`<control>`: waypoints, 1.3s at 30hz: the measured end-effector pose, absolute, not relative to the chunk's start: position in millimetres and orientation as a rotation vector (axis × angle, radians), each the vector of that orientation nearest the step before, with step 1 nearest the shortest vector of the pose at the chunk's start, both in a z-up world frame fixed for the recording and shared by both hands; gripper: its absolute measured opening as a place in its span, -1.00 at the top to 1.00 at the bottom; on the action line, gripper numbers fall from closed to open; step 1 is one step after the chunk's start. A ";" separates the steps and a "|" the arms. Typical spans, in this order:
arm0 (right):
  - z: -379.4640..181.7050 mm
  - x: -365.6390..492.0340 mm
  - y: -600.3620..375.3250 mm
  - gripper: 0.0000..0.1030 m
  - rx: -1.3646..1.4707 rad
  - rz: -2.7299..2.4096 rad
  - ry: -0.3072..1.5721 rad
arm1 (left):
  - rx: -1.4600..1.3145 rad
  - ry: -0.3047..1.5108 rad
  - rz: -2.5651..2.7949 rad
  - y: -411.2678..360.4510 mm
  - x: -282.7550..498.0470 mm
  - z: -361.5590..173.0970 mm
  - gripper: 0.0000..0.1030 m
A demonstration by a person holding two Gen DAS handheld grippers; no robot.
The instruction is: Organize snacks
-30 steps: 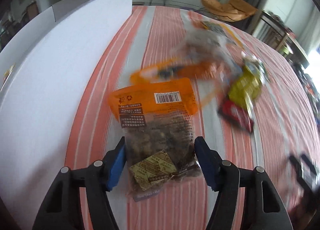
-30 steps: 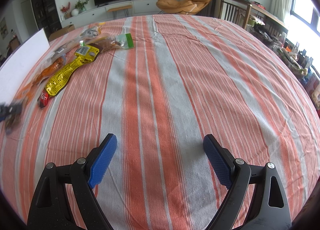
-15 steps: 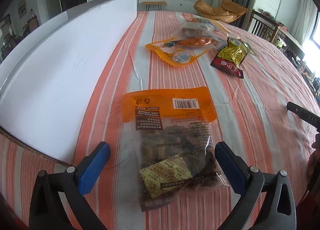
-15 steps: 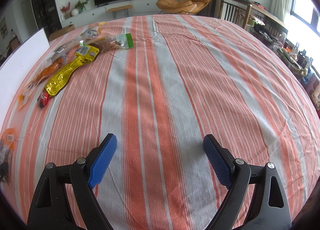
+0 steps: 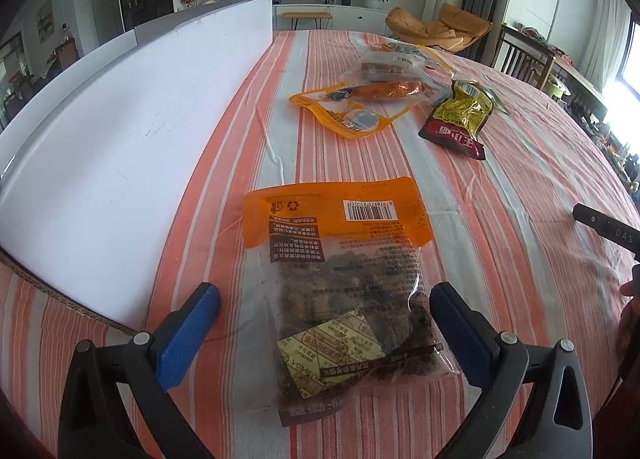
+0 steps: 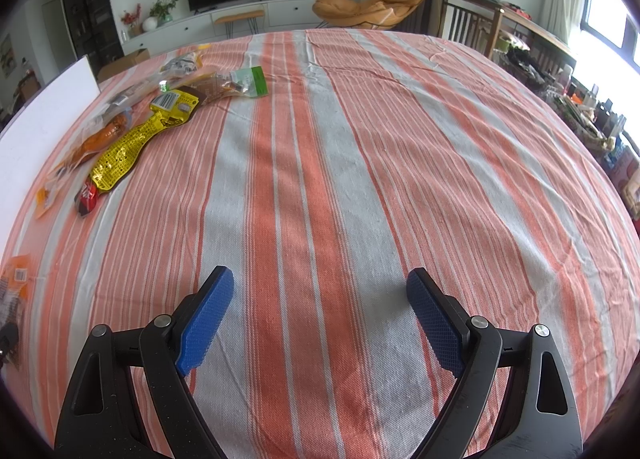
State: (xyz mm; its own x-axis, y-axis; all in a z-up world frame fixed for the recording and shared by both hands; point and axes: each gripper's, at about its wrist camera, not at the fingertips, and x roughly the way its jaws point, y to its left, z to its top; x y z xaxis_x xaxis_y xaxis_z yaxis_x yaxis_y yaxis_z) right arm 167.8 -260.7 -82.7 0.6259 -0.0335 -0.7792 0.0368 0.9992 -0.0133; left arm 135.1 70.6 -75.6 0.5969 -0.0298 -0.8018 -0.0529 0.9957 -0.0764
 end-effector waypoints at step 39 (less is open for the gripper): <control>-61.8 239.2 -97.6 0.51 -0.250 0.202 0.985 | -0.088 0.932 0.007 68.5 138.5 -75.8 -1.00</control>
State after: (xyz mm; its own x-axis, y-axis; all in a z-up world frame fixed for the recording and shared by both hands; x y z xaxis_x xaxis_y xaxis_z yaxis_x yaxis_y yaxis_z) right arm 239.2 -97.6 -61.8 0.5382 0.0557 -0.8410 -0.2806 0.9527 -0.1165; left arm 138.5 68.5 -75.8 0.5967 -0.0319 -0.8018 -0.0442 0.9964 -0.0726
